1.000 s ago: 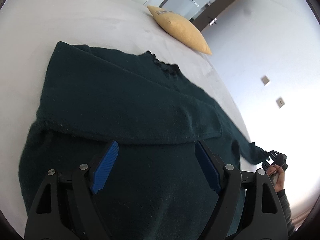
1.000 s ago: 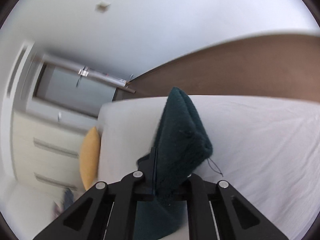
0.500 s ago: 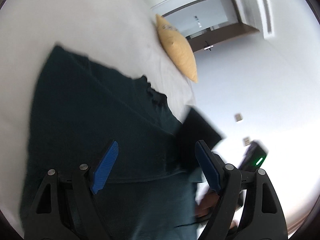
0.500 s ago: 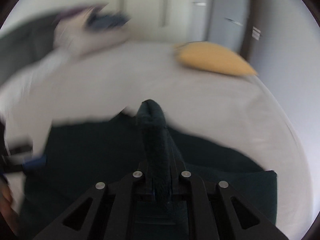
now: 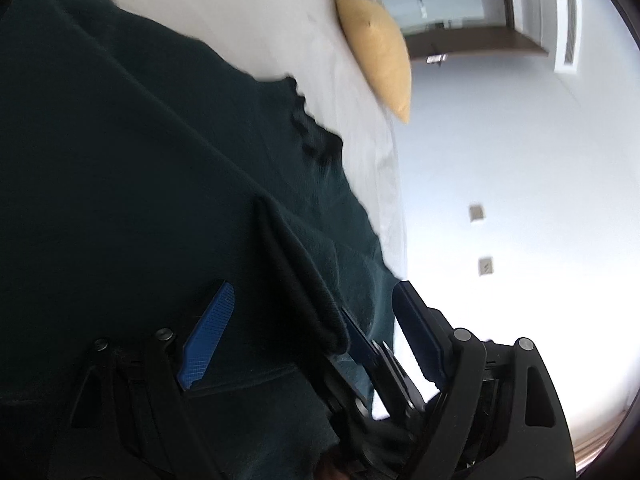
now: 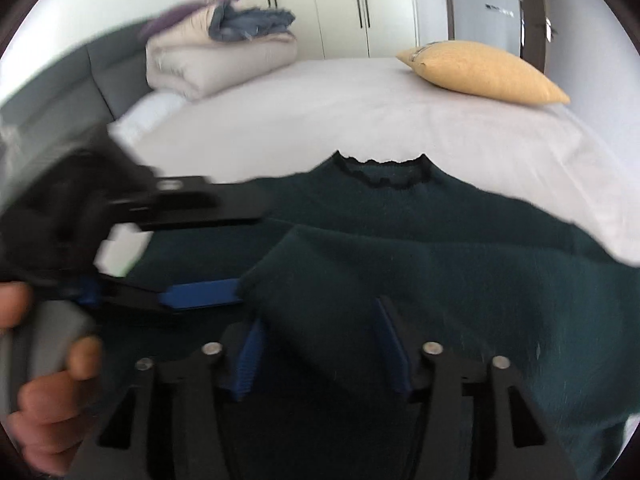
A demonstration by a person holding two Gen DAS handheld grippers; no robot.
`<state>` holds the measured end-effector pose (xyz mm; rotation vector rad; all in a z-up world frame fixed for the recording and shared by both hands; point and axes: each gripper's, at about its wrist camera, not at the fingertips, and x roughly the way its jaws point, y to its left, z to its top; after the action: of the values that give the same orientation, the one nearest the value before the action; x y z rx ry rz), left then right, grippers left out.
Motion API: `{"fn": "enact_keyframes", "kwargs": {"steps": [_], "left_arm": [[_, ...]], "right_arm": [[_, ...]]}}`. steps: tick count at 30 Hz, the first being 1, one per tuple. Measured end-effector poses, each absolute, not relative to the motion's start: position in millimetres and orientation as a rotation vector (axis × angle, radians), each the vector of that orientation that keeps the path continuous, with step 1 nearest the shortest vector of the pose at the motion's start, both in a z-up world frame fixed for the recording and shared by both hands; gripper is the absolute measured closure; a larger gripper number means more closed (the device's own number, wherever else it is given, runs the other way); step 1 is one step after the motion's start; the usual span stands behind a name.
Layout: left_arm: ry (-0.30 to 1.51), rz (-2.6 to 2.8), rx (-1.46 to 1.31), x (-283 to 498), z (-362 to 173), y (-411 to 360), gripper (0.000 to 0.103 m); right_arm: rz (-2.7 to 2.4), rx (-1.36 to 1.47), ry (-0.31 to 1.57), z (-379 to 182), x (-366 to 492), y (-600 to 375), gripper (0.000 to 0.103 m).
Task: Fold small clothes
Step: 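Fold the held sleeve and side over the body toward the left gripper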
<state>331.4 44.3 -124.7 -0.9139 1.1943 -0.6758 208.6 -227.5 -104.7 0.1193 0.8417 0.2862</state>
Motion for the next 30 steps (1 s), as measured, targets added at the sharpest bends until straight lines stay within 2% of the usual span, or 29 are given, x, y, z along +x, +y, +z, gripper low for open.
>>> {"fn": "enact_keyframes", "kwargs": {"steps": [5, 6, 7, 9, 13, 15, 24, 30], "left_arm": [[1.208, -0.649, -0.837, 336.9, -123.5, 21.6, 0.022], [1.207, -0.645, -0.833, 338.1, -123.4, 18.8, 0.026], [1.211, -0.64, -0.812, 338.8, -122.4, 15.7, 0.032], [1.245, -0.632, -0.764, 339.2, -123.9, 9.0, 0.07], [1.252, -0.606, -0.728, 338.2, -127.2, 3.4, 0.093], [1.232, -0.612, -0.731, 336.3, -123.9, 5.5, 0.096], [1.038, -0.553, -0.689, 325.3, -76.5, 57.1, 0.097], [1.072, -0.505, -0.733, 324.7, -94.3, 91.5, 0.097]], "right_arm": [[0.261, 0.397, 0.843, -105.2, 164.3, -289.3, 0.042], [0.256, 0.466, 0.841, -107.1, 153.4, -304.5, 0.042], [0.247, 0.534, 0.838, -110.1, 144.5, -319.9, 0.042], [0.222, 0.703, 0.819, -119.2, 126.7, -354.7, 0.042], [0.211, 1.051, 0.755, -146.9, 99.1, -406.5, 0.038], [0.227, 1.139, 0.708, -151.0, 87.6, -414.7, 0.038], [0.227, 1.248, 0.631, -153.9, 93.1, -418.6, 0.029], [0.205, 1.375, 0.573, -162.7, 112.0, -434.0, 0.029]]}}
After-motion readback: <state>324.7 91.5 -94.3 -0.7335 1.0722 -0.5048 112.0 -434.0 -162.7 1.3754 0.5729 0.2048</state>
